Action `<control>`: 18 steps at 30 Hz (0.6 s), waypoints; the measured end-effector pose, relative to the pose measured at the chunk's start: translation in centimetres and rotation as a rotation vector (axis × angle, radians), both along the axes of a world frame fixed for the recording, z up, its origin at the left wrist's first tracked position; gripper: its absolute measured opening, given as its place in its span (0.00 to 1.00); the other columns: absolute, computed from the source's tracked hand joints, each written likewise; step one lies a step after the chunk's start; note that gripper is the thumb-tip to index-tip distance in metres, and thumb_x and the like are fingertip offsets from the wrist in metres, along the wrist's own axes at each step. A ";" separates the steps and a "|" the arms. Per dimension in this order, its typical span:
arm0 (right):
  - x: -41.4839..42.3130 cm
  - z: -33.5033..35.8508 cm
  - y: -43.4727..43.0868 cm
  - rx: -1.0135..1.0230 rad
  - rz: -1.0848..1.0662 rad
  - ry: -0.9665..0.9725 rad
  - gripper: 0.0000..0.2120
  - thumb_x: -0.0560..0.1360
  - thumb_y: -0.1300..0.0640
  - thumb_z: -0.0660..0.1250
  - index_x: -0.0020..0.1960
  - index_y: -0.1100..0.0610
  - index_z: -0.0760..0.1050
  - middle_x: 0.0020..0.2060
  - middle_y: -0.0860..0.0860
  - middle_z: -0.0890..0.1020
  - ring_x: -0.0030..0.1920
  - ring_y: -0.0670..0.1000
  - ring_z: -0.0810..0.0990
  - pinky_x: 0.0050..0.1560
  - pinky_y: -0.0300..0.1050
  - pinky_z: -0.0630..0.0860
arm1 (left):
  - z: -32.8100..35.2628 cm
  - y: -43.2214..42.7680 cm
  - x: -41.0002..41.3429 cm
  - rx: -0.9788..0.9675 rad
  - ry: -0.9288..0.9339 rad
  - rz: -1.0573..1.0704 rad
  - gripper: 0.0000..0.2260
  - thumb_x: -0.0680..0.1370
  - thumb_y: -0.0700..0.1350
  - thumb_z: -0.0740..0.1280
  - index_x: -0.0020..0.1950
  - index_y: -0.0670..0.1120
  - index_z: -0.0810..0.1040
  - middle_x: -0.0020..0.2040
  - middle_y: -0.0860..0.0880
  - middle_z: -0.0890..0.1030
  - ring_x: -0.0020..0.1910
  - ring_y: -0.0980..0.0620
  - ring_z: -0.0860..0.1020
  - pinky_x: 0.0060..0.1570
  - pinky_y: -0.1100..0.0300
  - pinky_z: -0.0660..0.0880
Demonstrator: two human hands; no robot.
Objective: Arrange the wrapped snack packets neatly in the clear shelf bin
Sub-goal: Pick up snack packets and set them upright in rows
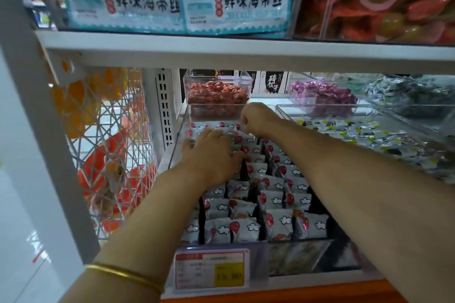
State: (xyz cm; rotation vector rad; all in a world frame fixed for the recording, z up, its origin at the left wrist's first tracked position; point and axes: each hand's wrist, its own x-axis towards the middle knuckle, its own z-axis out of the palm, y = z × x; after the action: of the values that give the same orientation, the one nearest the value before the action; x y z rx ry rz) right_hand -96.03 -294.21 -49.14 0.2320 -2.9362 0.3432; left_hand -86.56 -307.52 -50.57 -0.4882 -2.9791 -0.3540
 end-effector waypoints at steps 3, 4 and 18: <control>0.1 0.3 0.4 -0.064 -0.017 0.107 0.02 0.74 0.63 0.66 0.45 0.62 0.78 0.47 0.57 0.81 0.45 0.54 0.79 0.48 0.46 0.75 | 0.3 -0.1 0.0 -0.002 -0.006 -0.002 0.20 0.80 0.53 0.56 0.68 0.46 0.69 0.68 0.45 0.67 0.71 0.46 0.60 0.69 0.39 0.55; 0.1 0.6 0.5 -0.091 -0.034 0.169 0.03 0.75 0.63 0.66 0.45 0.62 0.78 0.46 0.57 0.82 0.45 0.54 0.79 0.48 0.46 0.76 | 0.4 -0.2 0.1 0.011 0.004 -0.001 0.18 0.80 0.52 0.57 0.64 0.43 0.71 0.66 0.44 0.69 0.69 0.45 0.62 0.68 0.40 0.58; 13.3 2.7 1.9 -0.734 -0.051 0.532 0.05 0.76 0.63 0.65 0.45 0.65 0.78 0.44 0.55 0.81 0.41 0.56 0.81 0.42 0.45 0.74 | 1.7 -0.7 6.6 0.522 0.168 -0.002 0.17 0.79 0.42 0.62 0.68 0.44 0.68 0.64 0.45 0.73 0.56 0.48 0.73 0.54 0.56 0.70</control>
State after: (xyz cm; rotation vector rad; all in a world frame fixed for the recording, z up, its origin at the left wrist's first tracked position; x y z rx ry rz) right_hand -82.75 -292.30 -46.43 0.1135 -2.1230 1.1096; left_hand -79.98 -308.20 -48.88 -0.4317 -2.5775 -0.9968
